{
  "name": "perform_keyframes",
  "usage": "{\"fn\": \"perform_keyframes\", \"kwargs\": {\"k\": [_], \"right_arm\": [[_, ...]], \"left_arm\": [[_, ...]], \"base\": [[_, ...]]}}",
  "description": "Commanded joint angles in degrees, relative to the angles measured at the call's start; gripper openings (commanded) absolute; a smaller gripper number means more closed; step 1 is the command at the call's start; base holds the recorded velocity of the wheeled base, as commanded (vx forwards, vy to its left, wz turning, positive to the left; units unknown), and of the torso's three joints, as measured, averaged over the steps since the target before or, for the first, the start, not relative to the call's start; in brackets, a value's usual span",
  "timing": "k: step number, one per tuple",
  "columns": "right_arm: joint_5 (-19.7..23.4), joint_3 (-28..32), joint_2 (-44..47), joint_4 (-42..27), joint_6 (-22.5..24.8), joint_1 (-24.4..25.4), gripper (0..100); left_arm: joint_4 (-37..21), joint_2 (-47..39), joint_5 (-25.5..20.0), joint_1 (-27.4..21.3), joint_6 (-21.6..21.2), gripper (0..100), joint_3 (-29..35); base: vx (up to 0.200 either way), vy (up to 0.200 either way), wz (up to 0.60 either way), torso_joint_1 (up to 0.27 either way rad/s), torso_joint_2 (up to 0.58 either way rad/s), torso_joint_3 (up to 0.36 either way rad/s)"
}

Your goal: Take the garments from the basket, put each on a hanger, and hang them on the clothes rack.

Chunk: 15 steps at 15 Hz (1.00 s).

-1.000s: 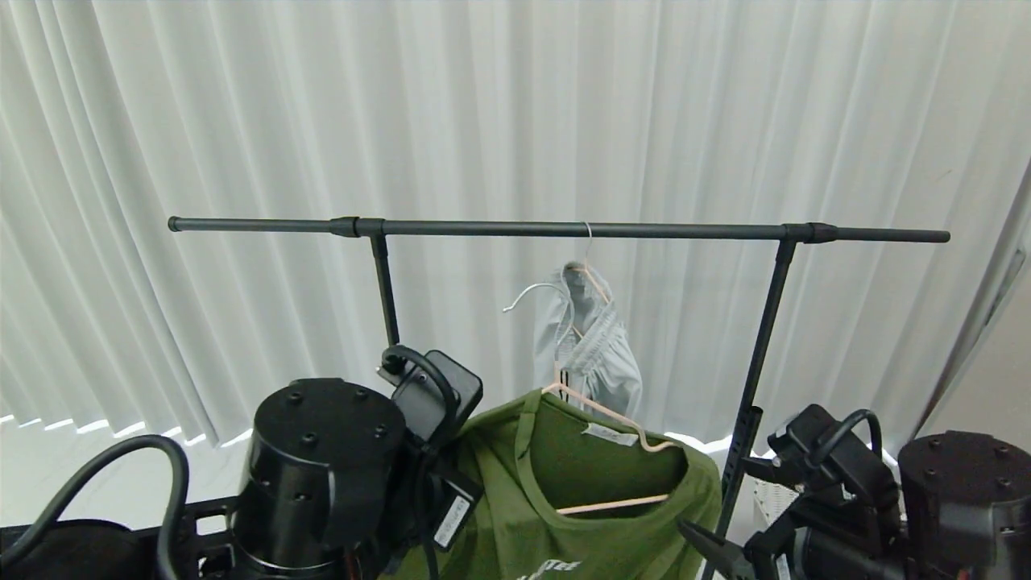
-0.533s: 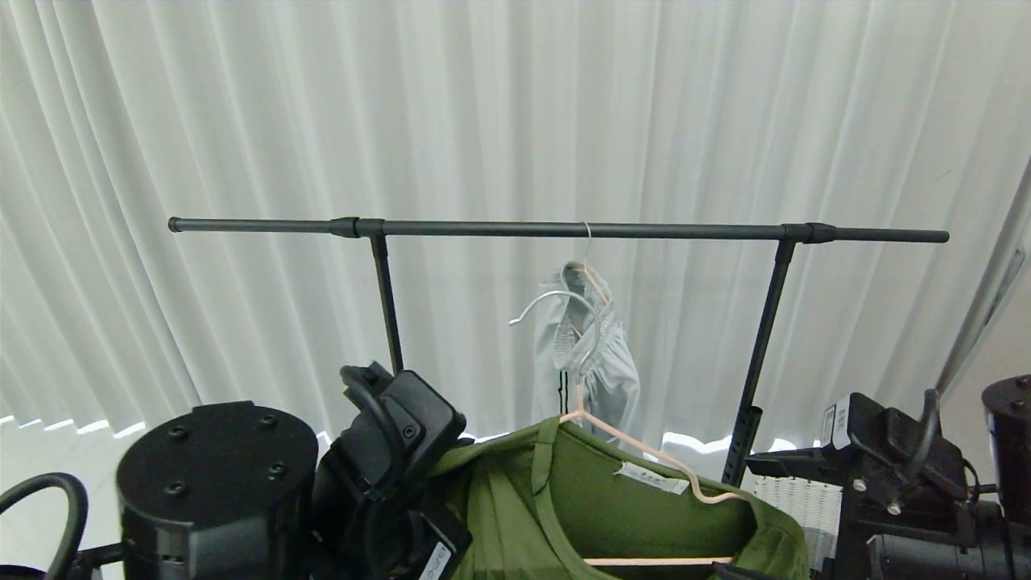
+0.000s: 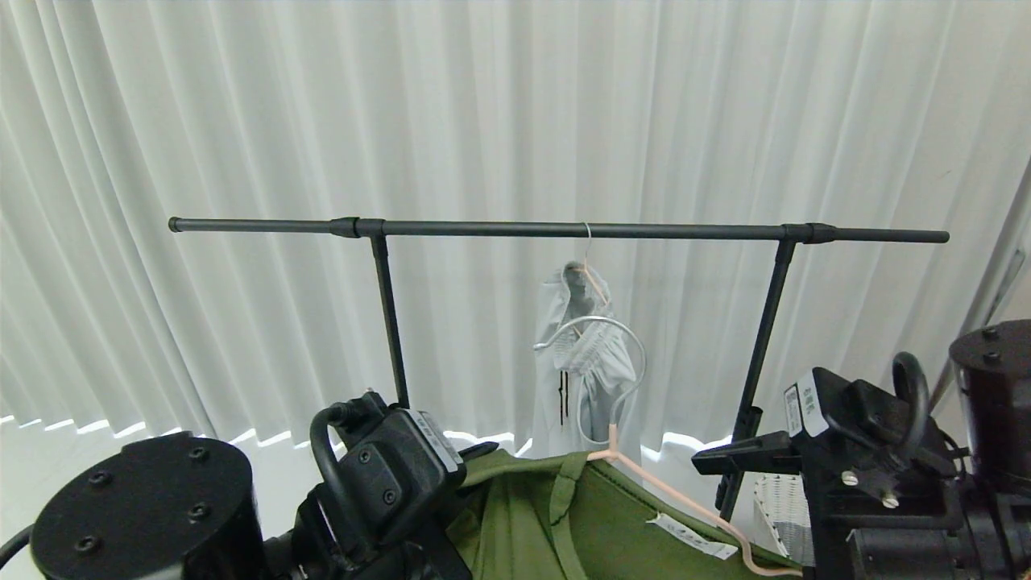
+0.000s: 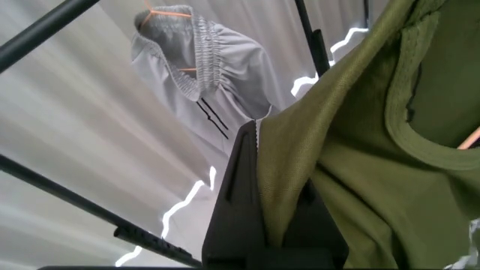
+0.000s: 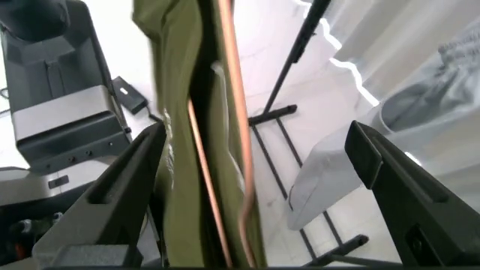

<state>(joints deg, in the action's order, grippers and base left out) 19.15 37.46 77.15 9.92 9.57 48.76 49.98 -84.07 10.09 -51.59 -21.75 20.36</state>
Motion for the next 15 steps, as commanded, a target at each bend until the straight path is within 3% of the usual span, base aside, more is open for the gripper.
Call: {"fn": "perform_keyframes", "kwargs": {"k": [1,9,10,15], "right_arm": [[0.01,1.74,3.53,-0.43,-0.17,0.9,100],[0.01,3.5,7.22,-1.93,-2.1,0.81,100],[0.01,3.5,7.22,-1.93,-2.01,0.9,0],[-0.52,3.5,7.4,-1.84,-2.01,0.81,0]], "left_arm": [[0.12,-0.48,0.01,0.0,-0.05,0,0.03],[4.6,-2.42,0.01,0.0,-0.05,0,0.21],[4.86,-2.68,0.01,0.0,-0.05,0,0.21],[6.36,-3.65,-0.07,0.0,-0.05,0,0.21]], "base": [[0.0,0.0,0.0,0.0,0.0,0.0],[0.0,0.0,0.0,0.0,0.0,0.0],[0.0,0.0,0.0,0.0,0.0,0.0],[0.0,0.0,0.0,0.0,0.0,0.0]]}}
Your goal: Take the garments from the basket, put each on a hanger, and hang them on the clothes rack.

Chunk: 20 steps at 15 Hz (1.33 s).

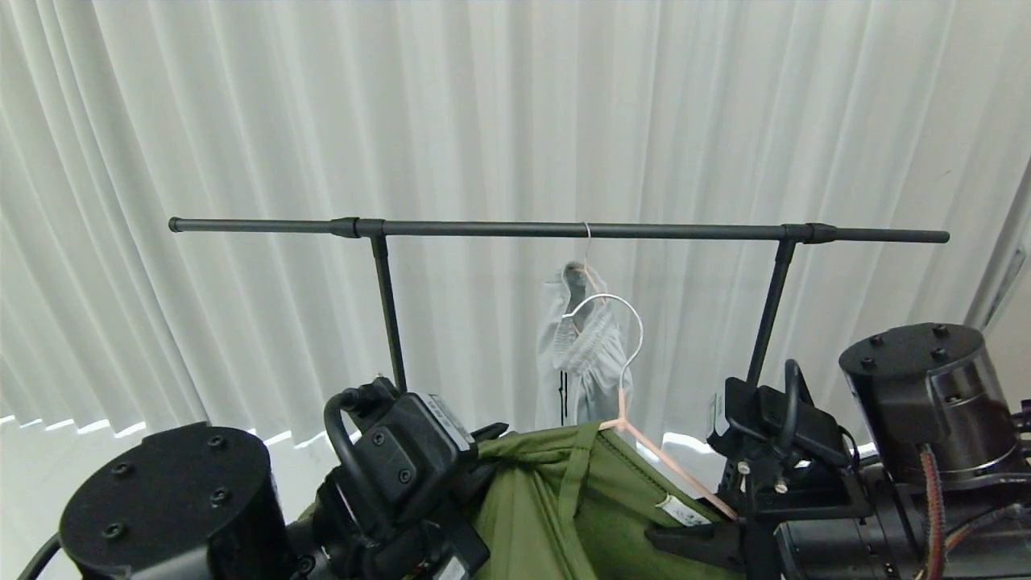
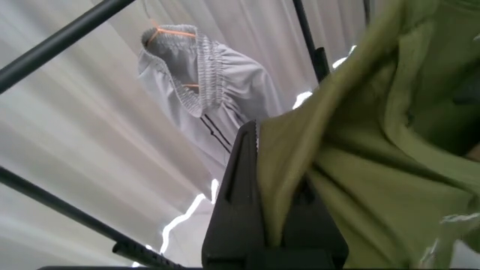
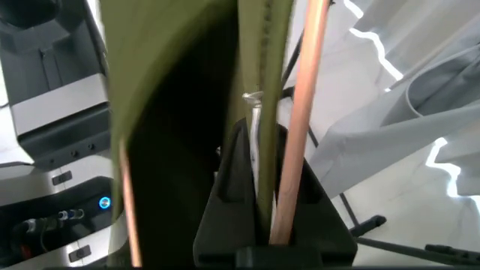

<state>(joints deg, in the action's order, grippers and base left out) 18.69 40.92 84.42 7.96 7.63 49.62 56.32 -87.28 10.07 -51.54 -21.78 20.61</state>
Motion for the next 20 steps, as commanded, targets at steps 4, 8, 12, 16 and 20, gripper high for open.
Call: {"fn": "perform_keyframes", "kwargs": {"k": [4,8,12,16,20], "right_arm": [[-0.14,0.03,-0.13,0.48,0.19,-0.05,0],[-0.32,0.12,-1.89,0.74,0.28,-0.05,0],[-1.2,-0.49,-5.41,0.13,0.02,-0.4,0],[-3.57,-2.6,-7.34,-0.14,0.63,-4.7,0],[-4.63,-2.25,-8.92,-2.42,5.73,-9.27,0]], "left_arm": [[0.11,-0.34,-0.05,-0.05,-0.19,0,-0.05],[0.11,-0.52,0.13,0.48,-0.19,100,-0.31],[0.19,-0.69,0.13,2.94,-0.1,100,-0.05],[3.71,-0.34,0.04,2.94,-0.1,100,-0.22],[4.94,0.19,0.13,6.1,0.08,100,-6.29]], "base": [[0.0,0.0,0.0,0.0,0.0,0.0],[0.0,0.0,0.0,0.0,0.0,0.0],[0.0,0.0,0.0,0.0,0.0,0.0],[0.0,0.0,0.0,0.0,0.0,0.0],[0.0,0.0,0.0,0.0,0.0,0.0]]}}
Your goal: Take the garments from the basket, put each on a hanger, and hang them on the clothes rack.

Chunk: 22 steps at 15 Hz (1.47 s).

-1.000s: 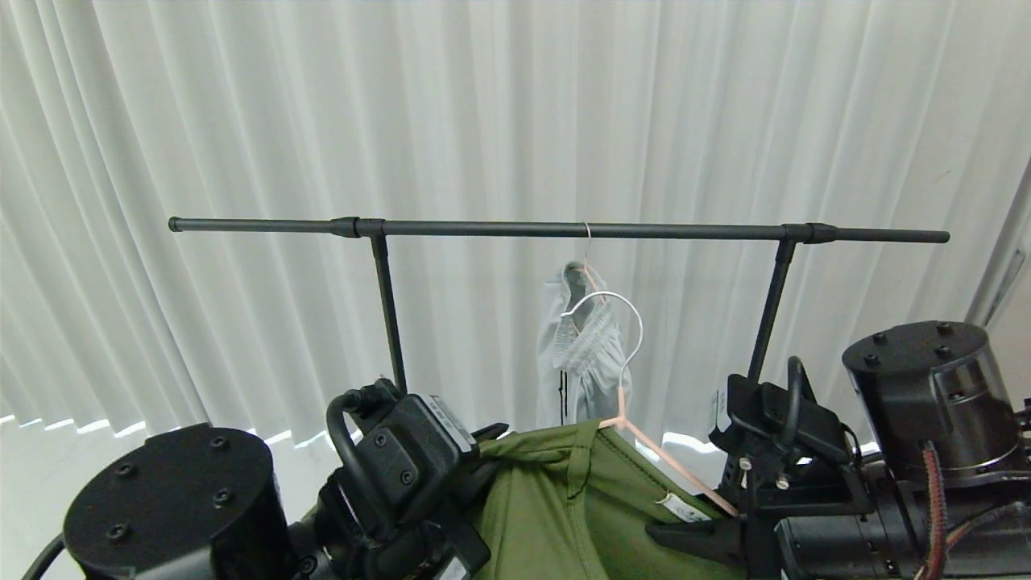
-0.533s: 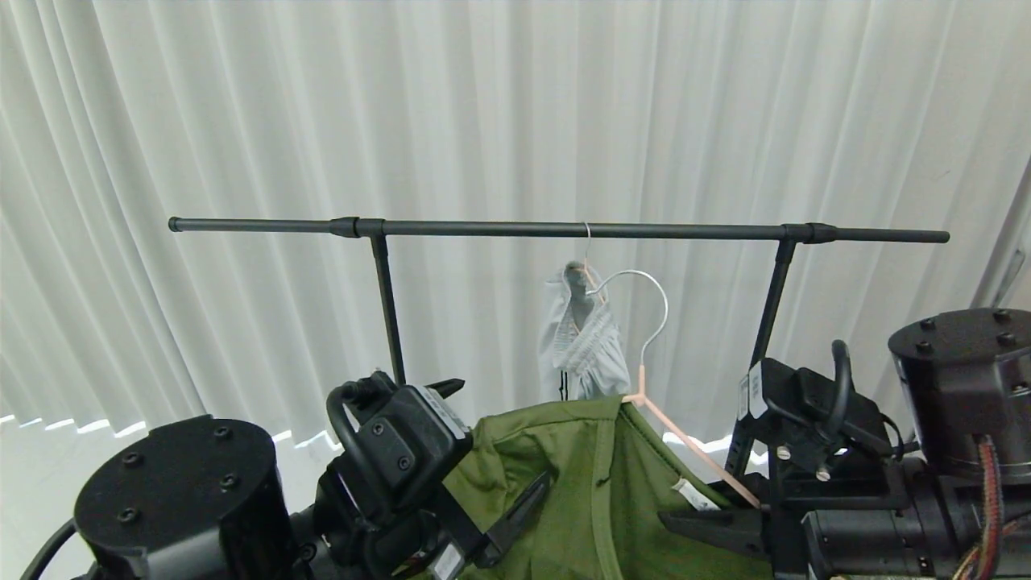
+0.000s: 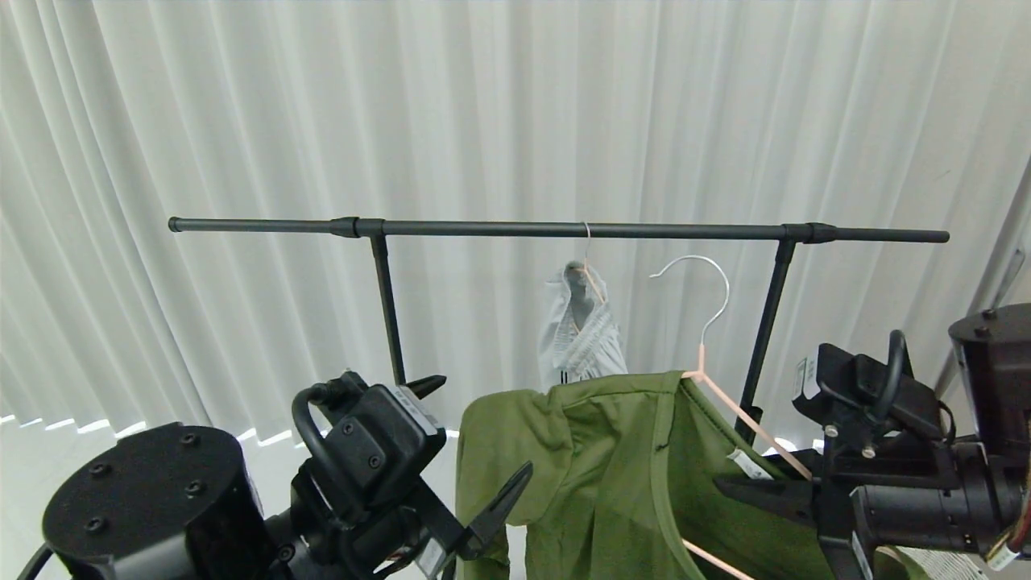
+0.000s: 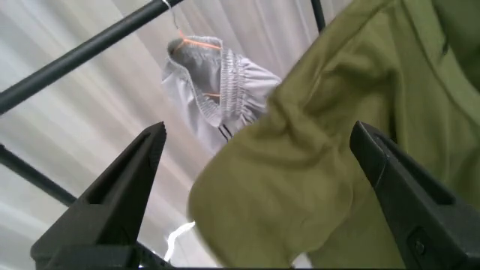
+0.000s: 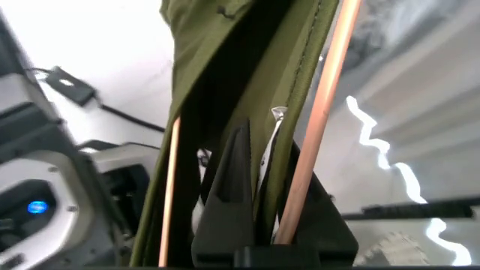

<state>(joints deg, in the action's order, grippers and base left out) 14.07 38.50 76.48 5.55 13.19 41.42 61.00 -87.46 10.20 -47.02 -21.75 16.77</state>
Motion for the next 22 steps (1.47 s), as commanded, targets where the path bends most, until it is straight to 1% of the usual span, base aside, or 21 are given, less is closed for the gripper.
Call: {"fn": "perform_keyframes", "kwargs": {"k": [1,2,4,5,8,9,11,12,13,16,18,22], "right_arm": [[-0.71,0.26,-2.04,-1.59,1.14,-1.52,0],[-0.88,0.26,-2.48,-2.38,1.4,-1.52,0],[-1.76,0.17,-4.77,-4.58,1.75,-1.26,0],[-2.11,0.0,-5.91,-4.67,1.84,-1.08,0],[-2.11,0.0,-8.37,-4.84,3.95,1.03,0],[-2.2,-0.09,-8.9,-5.2,4.3,1.91,0],[-2.2,0.0,-9.77,-5.72,4.39,3.58,0],[-2.2,0.17,-9.77,-5.72,4.39,4.1,0],[-2.29,0.26,-9.77,-5.72,4.39,4.37,0],[-2.38,0.0,-10.21,-5.81,4.3,4.28,0],[-4.14,-0.09,-10.21,-5.81,4.3,4.19,0],[-4.4,-0.44,-10.13,-5.9,4.3,4.19,0]], "left_arm": [[0.96,0.27,-0.1,4.04,0.04,100,-6.14],[1.31,0.0,-0.1,6.5,0.13,100,-9.04],[1.31,-2.11,-0.8,9.31,0.3,100,-12.38],[1.31,-5.18,-3.52,10.02,0.57,100,-13.26],[2.46,-14.59,-9.24,13.44,0.57,100,-9.66],[4.13,-17.49,-10.29,14.32,0.57,100,-8.42],[10.1,-22.41,-11.7,14.94,0.57,100,-8.34],[12.56,-24.17,-12.58,15.03,0.57,0,-8.51],[14.14,-24.69,-13.19,15.03,0.39,0,-9.04],[14.41,-24.61,-12.84,15.64,0.13,0,-10.09],[15.11,-24.34,-12.58,18.89,0.04,0,-11.68],[18.28,-24.43,-12.58,26.36,-0.05,0,-16.33]], "base": [[0.0,0.0,0.0,0.0,0.0,0.0],[0.0,0.0,0.0,0.0,0.0,0.0],[0.0,0.0,0.0,0.0,0.0,0.0],[0.0,0.0,0.0,0.0,0.0,0.0],[0.0,0.0,0.0,0.0,0.0,0.0],[0.0,0.0,0.0,0.0,0.0,0.0],[0.0,0.0,0.0,0.0,0.0,0.0],[0.0,0.0,0.0,0.0,0.0,0.0],[0.0,0.0,0.0,0.0,0.0,0.0],[0.0,0.0,0.0,0.0,0.0,0.0],[0.0,0.0,0.0,0.0,0.0,0.0],[0.0,0.0,0.0,0.0,0.0,0.0]]}}
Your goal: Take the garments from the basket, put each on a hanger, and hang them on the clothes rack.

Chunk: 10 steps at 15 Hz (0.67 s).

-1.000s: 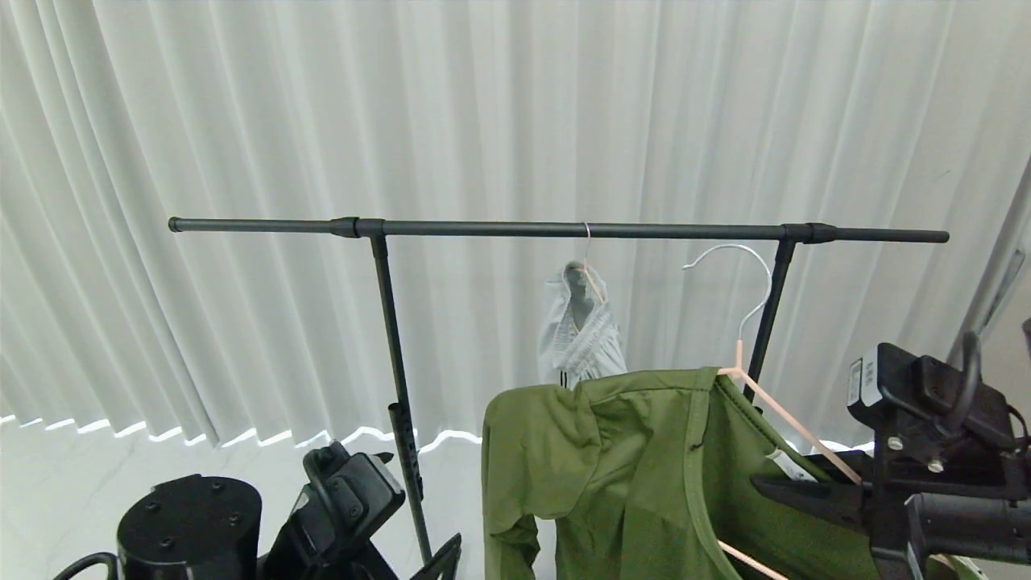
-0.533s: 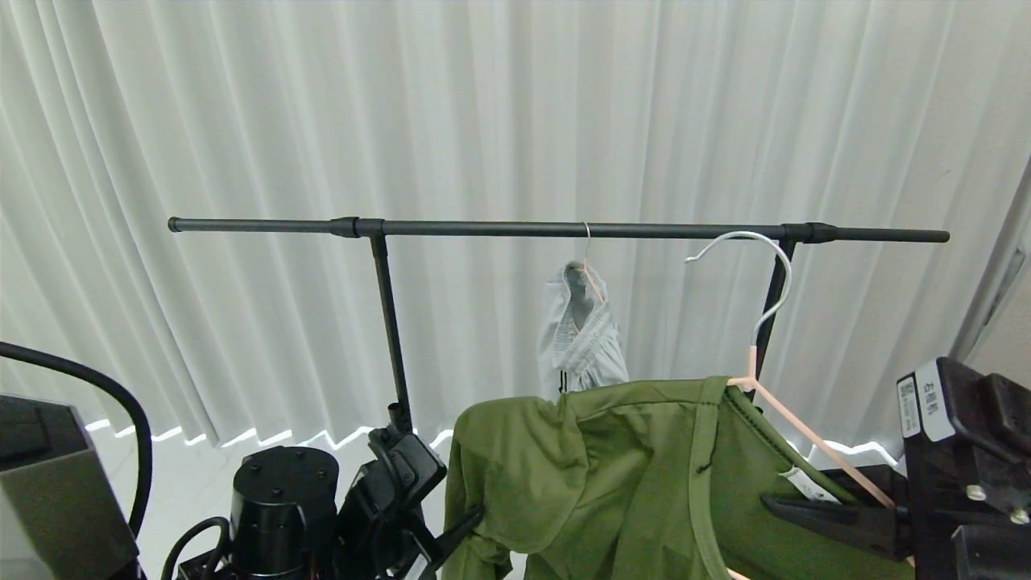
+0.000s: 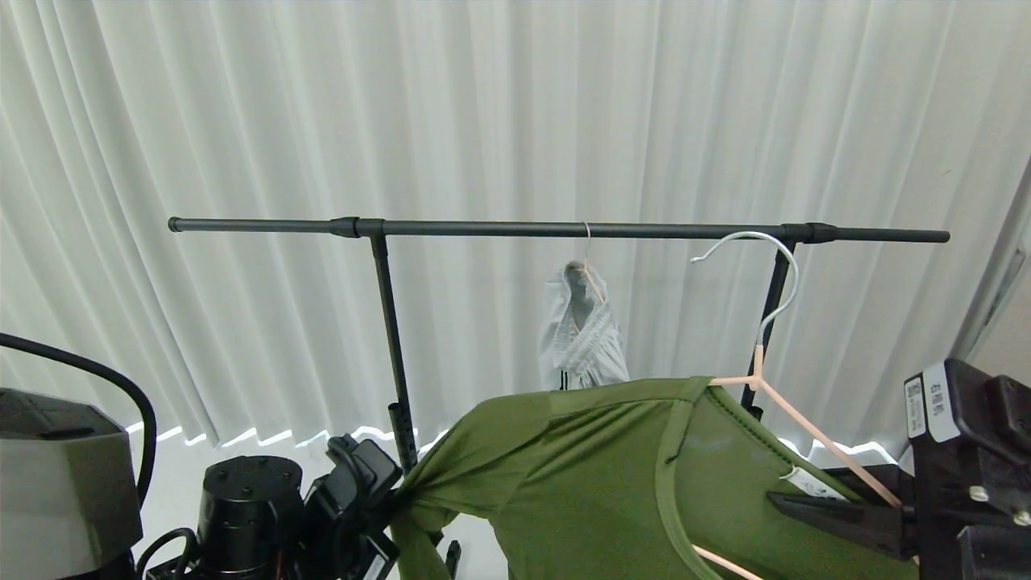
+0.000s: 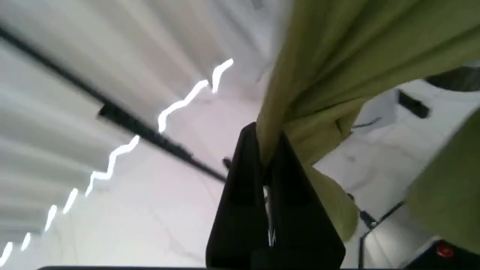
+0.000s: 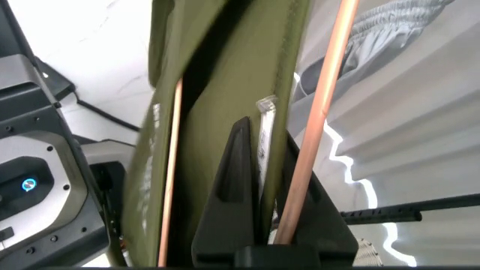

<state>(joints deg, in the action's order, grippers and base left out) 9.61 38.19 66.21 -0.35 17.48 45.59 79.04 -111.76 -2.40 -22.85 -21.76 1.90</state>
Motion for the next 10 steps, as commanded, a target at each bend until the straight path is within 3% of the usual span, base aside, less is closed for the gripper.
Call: {"fn": "perform_keyframes", "kwargs": {"k": [1,3,6,7,10], "right_arm": [[0.06,-0.4,0.24,0.0,0.01,0.02,0],[-0.03,-0.84,0.33,0.0,0.01,0.02,0],[-0.29,-1.19,0.33,0.0,0.01,-0.07,0],[-0.38,-1.19,0.33,0.0,0.01,-0.07,0],[-0.38,-1.28,0.33,-0.09,0.01,-0.94,0]], "left_arm": [[0.23,-0.12,0.03,3.6,-0.04,0,-1.81],[0.94,0.23,0.03,4.48,-0.12,0,-1.73],[5.07,0.58,0.12,1.4,-0.21,0,-1.9],[5.16,0.67,0.12,1.05,-0.21,100,-1.9],[5.24,3.04,-0.59,-0.27,-0.21,100,-1.9]], "base": [[0.0,0.0,0.0,0.0,0.0,0.0],[0.0,0.0,0.0,0.0,0.0,0.0],[0.0,0.0,0.0,0.0,0.0,0.0],[0.0,0.0,0.0,0.0,0.0,0.0],[0.0,0.0,0.0,0.0,0.0,0.0]]}}
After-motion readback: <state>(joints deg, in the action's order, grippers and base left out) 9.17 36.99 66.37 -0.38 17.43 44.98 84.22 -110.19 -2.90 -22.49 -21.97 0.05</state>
